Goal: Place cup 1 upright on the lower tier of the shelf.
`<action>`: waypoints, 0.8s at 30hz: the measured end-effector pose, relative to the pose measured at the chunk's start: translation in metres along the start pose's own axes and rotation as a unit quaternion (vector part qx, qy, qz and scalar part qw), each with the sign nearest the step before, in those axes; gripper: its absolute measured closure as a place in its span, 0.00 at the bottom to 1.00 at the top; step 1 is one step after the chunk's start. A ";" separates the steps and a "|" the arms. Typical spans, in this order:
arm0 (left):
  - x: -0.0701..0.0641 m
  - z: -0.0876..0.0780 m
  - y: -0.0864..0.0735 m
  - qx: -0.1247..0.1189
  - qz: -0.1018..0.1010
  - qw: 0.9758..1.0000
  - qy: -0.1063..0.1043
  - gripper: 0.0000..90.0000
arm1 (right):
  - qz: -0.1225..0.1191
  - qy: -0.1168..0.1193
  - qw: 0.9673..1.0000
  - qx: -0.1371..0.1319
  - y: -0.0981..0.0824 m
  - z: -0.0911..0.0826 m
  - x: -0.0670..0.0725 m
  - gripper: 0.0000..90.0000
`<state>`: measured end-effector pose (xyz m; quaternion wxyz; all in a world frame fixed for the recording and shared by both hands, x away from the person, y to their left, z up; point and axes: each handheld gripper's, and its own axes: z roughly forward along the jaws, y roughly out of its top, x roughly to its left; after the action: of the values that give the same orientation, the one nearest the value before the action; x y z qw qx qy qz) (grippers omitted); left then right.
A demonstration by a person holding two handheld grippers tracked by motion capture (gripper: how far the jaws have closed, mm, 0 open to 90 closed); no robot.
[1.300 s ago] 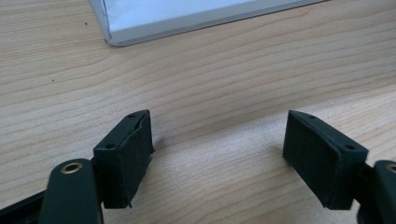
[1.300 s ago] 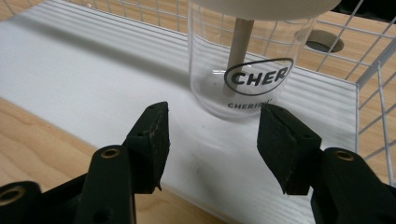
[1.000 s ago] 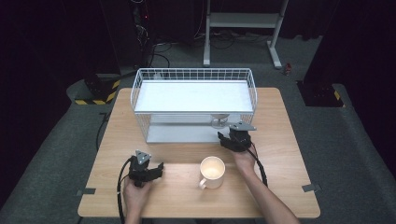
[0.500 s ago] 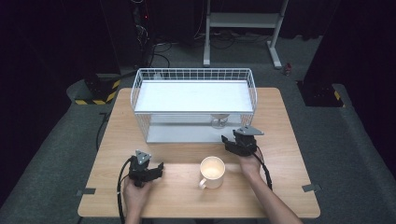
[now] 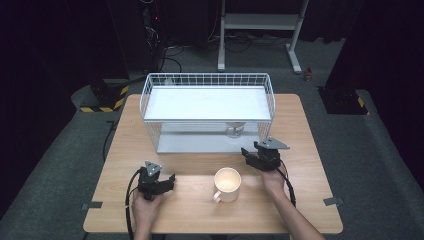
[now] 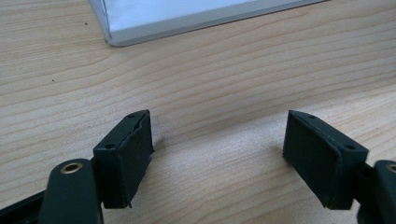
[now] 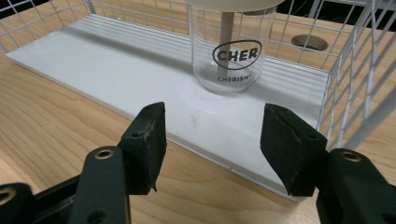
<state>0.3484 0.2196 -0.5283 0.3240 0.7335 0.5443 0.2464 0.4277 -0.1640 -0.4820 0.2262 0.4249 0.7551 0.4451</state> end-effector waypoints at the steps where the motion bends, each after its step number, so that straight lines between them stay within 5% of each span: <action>1: 0.000 0.000 0.000 0.000 0.000 1.000 0.000 0.27 | 0.003 0.000 1.000 -0.001 0.000 -0.001 0.000 0.45; 24: 0.000 0.000 0.000 0.000 -0.001 1.000 0.001 0.26 | 0.021 0.003 1.000 -0.019 -0.011 -0.028 -0.014 0.43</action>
<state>0.3484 0.2196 -0.5283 0.3235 0.7327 0.5455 0.2469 0.4108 -0.1919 -0.4778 0.2225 0.4353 0.7378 0.4655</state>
